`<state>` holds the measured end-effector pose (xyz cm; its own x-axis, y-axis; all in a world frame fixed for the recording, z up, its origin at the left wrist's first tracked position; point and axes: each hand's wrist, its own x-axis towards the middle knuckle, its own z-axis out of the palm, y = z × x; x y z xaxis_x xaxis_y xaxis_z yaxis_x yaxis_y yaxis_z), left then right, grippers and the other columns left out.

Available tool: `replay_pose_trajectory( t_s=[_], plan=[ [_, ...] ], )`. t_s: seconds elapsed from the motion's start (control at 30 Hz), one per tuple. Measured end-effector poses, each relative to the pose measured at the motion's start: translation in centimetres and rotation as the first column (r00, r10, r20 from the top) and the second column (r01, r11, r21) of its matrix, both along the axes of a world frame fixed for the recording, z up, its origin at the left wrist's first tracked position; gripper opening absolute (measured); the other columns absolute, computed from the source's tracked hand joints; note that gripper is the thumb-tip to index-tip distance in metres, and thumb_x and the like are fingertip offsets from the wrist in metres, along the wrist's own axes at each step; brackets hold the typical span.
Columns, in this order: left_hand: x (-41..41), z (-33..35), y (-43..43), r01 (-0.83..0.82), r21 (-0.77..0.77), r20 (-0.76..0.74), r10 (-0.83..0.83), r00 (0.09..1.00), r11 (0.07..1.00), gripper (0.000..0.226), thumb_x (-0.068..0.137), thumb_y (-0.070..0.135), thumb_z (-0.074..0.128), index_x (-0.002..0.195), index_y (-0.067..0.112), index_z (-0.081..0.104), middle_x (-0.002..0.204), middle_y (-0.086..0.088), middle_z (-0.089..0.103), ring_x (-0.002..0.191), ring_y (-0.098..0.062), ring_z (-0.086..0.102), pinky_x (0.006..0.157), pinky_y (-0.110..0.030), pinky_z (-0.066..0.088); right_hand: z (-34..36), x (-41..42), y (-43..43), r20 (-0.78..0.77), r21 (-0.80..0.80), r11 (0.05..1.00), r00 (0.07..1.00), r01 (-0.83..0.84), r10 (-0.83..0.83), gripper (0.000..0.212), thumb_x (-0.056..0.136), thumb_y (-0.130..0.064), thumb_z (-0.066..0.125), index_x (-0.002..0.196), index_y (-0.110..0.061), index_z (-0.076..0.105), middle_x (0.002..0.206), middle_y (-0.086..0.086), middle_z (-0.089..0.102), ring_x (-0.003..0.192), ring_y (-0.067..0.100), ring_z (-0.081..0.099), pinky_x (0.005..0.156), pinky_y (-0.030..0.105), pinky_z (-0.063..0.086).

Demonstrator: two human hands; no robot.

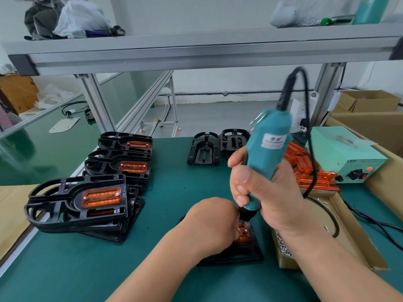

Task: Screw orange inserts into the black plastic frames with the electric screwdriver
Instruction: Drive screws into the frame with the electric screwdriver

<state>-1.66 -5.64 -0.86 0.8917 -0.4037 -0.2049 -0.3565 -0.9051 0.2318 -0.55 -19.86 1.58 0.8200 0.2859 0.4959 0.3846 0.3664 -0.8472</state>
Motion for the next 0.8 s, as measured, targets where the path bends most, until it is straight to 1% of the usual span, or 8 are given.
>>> replay_pose_trajectory(
  t_s=[0.13,0.27,0.37,0.47,0.53,0.63,0.7,0.8],
  plan=[
    [0.1,-0.2,0.2,0.011,-0.001,0.027,-0.011,1.0,1.0,0.01,0.094,0.027,0.069,0.095,0.018,0.07,0.096,-0.004,0.067,0.092,-0.029,0.063,0.078,-0.039,0.054,0.9,-0.1,-0.3,0.004,0.193,0.981,1.0,0.003,-0.004,0.037,0.088,-0.043,0.086,0.101,-0.015,0.065,0.065,0.003,0.048,0.05,0.017,0.047,0.051,0.027,0.042],
    [0.4,-0.3,0.6,0.044,-0.042,0.043,-0.042,0.998,0.998,0.01,0.092,0.031,0.072,0.094,0.022,0.069,0.098,0.0,0.066,0.093,-0.026,0.061,0.074,-0.035,0.049,-0.8,0.7,-1.4,-0.175,0.314,0.938,0.98,0.145,-0.093,0.042,0.084,-0.045,0.088,0.096,-0.015,0.062,0.066,0.001,0.045,0.051,0.014,0.044,0.049,0.026,0.039],
    [0.5,-0.1,1.1,0.066,-0.11,0.023,-0.064,0.998,0.992,0.015,0.092,0.036,0.072,0.094,0.023,0.066,0.091,0.003,0.065,0.088,-0.021,0.061,0.072,-0.033,0.051,-1.9,1.6,-2.3,-0.287,0.387,0.889,0.948,0.246,-0.138,0.022,0.098,-0.038,0.068,0.093,-0.018,0.061,0.066,-0.002,0.044,0.052,0.011,0.042,0.049,0.024,0.039],
    [1.0,0.5,2.3,0.017,-0.291,-0.05,-0.033,0.998,0.957,0.012,0.097,0.035,0.065,0.105,0.026,0.068,0.091,0.009,0.068,0.082,-0.004,0.061,0.07,-0.025,0.048,-2.5,2.4,-3.0,-0.351,0.439,0.848,0.926,0.295,-0.141,0.023,0.103,-0.039,0.059,0.092,-0.019,0.06,0.067,-0.004,0.044,0.053,0.009,0.043,0.051,0.023,0.04],
    [1.5,0.7,3.2,-0.063,-0.447,-0.138,0.0,0.99,0.892,0.02,0.1,0.021,0.056,0.115,0.028,0.068,0.098,0.013,0.071,0.082,0.005,0.062,0.077,-0.018,0.049,-2.7,2.6,-3.3,-0.383,0.457,0.83,0.913,0.321,-0.142,0.024,0.104,-0.041,0.06,0.093,-0.02,0.06,0.068,-0.005,0.044,0.054,0.008,0.043,0.051,0.022,0.041],
    [1.8,1.0,3.7,-0.2,-0.683,-0.296,-0.015,0.955,0.702,0.04,0.097,-0.006,0.043,0.118,0.015,0.069,0.101,0.004,0.076,0.081,-0.004,0.065,0.08,-0.022,0.057,-2.8,2.7,-3.3,-0.415,0.469,0.811,0.898,0.35,-0.147,0.024,0.104,-0.041,0.062,0.09,-0.02,0.061,0.068,-0.005,0.045,0.054,0.008,0.043,0.052,0.022,0.042],
    [1.8,1.0,3.7,-0.253,-0.767,-0.333,-0.029,0.942,0.59,0.04,0.098,-0.012,0.042,0.115,0.01,0.071,0.099,-0.004,0.077,0.081,-0.009,0.068,0.078,-0.024,0.058,-2.8,2.7,-3.1,-0.434,0.475,0.8,0.888,0.367,-0.149,0.024,0.104,-0.039,0.062,0.089,-0.02,0.062,0.067,-0.005,0.045,0.054,0.009,0.043,0.052,0.022,0.042],
    [2.0,0.9,3.9,-0.294,-0.825,-0.348,-0.024,0.937,0.483,0.035,0.101,-0.011,0.046,0.111,0.009,0.073,0.1,-0.007,0.079,0.084,-0.014,0.073,0.078,-0.023,0.059,-2.8,2.7,-2.9,-0.456,0.471,0.792,0.876,0.389,-0.158,0.023,0.104,-0.037,0.063,0.089,-0.02,0.061,0.066,-0.005,0.045,0.053,0.009,0.043,0.051,0.022,0.042]
  ],
)
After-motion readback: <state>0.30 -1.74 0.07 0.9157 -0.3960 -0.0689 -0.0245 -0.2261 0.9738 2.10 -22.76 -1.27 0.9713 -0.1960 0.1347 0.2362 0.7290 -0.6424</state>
